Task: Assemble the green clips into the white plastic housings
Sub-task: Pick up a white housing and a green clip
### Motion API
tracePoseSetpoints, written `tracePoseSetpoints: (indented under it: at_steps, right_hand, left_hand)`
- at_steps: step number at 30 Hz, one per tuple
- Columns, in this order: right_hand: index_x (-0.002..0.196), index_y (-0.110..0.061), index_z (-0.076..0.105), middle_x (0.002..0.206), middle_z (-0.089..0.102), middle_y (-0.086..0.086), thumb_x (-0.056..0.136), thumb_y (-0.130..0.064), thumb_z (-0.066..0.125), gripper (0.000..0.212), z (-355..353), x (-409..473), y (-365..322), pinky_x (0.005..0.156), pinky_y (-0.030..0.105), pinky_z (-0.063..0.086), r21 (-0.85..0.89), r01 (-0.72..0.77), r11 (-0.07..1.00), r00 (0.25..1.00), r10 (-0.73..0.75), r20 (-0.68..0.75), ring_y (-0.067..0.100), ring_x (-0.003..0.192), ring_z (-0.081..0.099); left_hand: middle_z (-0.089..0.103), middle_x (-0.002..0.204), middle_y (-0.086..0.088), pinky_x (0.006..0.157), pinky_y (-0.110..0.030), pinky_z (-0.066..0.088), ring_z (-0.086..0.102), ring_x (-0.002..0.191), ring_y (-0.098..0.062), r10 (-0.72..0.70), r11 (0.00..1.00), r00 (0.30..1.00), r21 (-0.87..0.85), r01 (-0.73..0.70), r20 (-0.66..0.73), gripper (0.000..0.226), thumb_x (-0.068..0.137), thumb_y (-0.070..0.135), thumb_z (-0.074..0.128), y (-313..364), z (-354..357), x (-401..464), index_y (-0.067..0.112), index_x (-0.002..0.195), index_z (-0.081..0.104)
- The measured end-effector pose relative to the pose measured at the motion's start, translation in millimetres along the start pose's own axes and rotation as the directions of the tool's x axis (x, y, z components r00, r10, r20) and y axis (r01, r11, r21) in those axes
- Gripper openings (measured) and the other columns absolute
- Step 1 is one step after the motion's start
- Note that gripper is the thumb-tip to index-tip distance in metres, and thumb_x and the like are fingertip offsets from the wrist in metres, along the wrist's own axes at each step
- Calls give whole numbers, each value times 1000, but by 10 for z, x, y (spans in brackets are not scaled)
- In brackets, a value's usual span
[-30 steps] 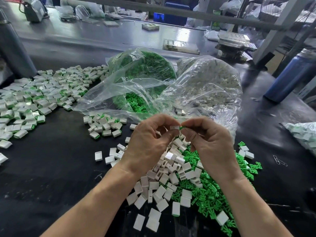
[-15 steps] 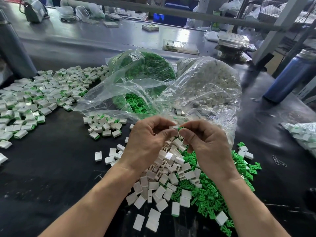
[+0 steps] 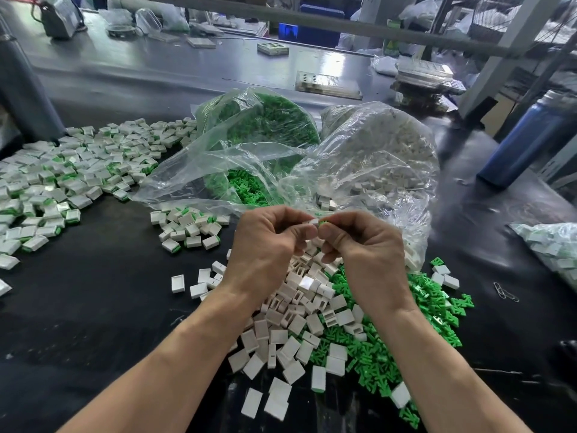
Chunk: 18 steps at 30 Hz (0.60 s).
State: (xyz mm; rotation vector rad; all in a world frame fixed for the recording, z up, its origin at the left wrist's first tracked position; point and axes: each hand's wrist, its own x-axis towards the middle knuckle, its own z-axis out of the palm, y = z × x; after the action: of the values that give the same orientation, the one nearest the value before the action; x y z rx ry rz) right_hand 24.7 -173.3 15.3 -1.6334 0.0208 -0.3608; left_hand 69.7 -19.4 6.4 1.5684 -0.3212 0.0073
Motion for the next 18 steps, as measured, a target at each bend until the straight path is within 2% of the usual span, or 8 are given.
tracePoseSetpoints:
  at_steps: [7, 9, 12, 14, 16, 18]
  right_hand:
    - [98, -12, 80, 81, 77, 9, 94, -4, 72, 13, -32, -11, 21, 59, 23, 57, 25, -1, 1000, 1000, 1, -4, 19, 66, 68]
    - [104, -13, 79, 82, 76, 10, 99, -8, 66, 15, -46, -5, 2, 58, 26, 58, 60, -25, 998, 1000, 25, -3, 20, 66, 68]
    - [109, -9, 76, 89, 77, 14, 106, -21, 55, 24, -49, -5, -46, 52, 30, 56, 97, -72, 993, 997, 72, 9, 22, 67, 66]
    - [99, -4, 76, 85, 75, 16, 109, -35, 48, 43, -35, -15, -70, 46, 29, 51, 89, -102, 991, 994, 100, 32, 22, 62, 63]
    - [83, -7, 76, 72, 71, 15, 109, -47, 41, 60, -9, -34, -88, 42, 27, 45, 65, -134, 989, 990, 129, 64, 22, 53, 58]
    - [75, -11, 74, 65, 67, 14, 109, -53, 37, 65, 25, -55, -80, 42, 30, 42, 46, -151, 987, 985, 147, 88, 25, 51, 54]
  left_hand:
    - [75, 80, 11, 66, -14, 54, 69, 71, 1, 62, 996, 995, 61, -66, 72, 13, 92, 6, 74, 34, -9, 2, 19, 91, 75]
    - [75, 85, 12, 71, -18, 55, 69, 77, 0, 72, 993, 995, 89, -79, 72, 10, 93, 12, 75, 36, 3, -2, 22, 94, 74]
    - [75, 96, 4, 85, -36, 59, 71, 92, -14, 61, 993, 995, 96, -68, 74, 9, 93, 16, 76, 23, 15, 10, 24, 97, 73]
    - [72, 104, -1, 87, -39, 59, 71, 94, -16, 72, 993, 994, 83, -79, 85, 10, 92, 16, 77, 27, 33, 13, 25, 96, 74]
    - [69, 111, 6, 87, -36, 58, 69, 95, -12, 88, 993, 991, 74, -95, 101, 11, 91, 19, 79, 34, 51, 17, 28, 94, 75]
    - [67, 114, 15, 89, -42, 59, 69, 97, -16, 84, 994, 989, 66, -92, 121, 10, 90, 22, 79, 28, 69, 20, 31, 92, 76]
